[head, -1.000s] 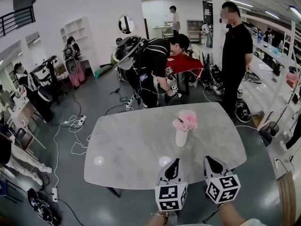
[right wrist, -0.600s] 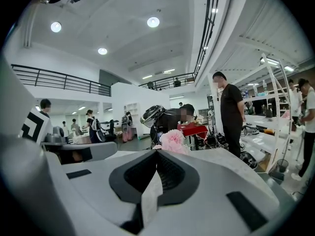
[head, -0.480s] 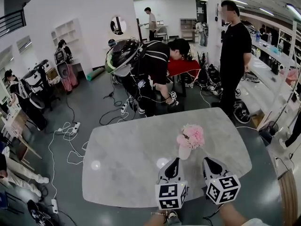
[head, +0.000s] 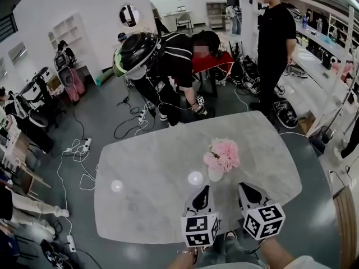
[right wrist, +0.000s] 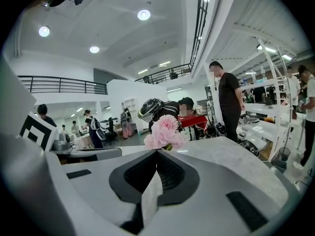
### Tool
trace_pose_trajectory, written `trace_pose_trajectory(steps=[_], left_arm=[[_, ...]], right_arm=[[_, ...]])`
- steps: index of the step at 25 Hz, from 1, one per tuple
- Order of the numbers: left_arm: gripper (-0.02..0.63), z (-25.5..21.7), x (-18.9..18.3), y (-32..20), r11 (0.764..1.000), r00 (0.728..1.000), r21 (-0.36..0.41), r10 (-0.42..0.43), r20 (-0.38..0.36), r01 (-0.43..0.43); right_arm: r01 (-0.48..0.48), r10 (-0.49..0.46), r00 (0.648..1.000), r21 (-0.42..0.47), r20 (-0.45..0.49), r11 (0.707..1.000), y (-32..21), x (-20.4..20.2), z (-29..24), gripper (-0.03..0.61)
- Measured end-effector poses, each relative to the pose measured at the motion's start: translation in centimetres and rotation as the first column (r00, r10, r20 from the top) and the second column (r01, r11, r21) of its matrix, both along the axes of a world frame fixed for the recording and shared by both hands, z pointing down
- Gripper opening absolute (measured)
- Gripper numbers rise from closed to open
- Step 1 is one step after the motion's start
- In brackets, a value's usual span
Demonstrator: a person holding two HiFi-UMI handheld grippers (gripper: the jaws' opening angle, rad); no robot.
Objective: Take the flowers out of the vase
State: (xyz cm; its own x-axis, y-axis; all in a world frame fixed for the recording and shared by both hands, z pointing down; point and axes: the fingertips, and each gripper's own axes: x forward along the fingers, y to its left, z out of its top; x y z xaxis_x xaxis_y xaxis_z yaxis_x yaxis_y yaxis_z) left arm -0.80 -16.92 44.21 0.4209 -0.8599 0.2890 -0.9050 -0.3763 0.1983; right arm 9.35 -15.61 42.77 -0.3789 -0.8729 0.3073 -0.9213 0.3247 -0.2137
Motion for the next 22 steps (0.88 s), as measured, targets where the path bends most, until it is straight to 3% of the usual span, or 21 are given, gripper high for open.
trace_pose_trajectory(steps=[11,18,22], left_arm=[[0.016,2.1,2.2,-2.2,1.0,1.0,-0.027,0.007,0.005,-0.007],[0.154,6.2,3.2,-3.9,0.998,0.999,-0.053,0.045,0.027,-0.044],[0.263,8.6,3.8,-5.6,0.995,0.994,-0.011,0.099,0.047,-0.099]], right_arm=[[0.031,-0.031,0.999,-0.02,0.007,0.999,-2.8,2.4,1.4,0.017],[0.026,-0.024,0.999,-0.066,0.035,0.997,-4.0,3.6,4.0,0.017],[0.034,-0.03,0.998,-0.088,0.047,0.996,-4.3,3.7,5.9,0.017]])
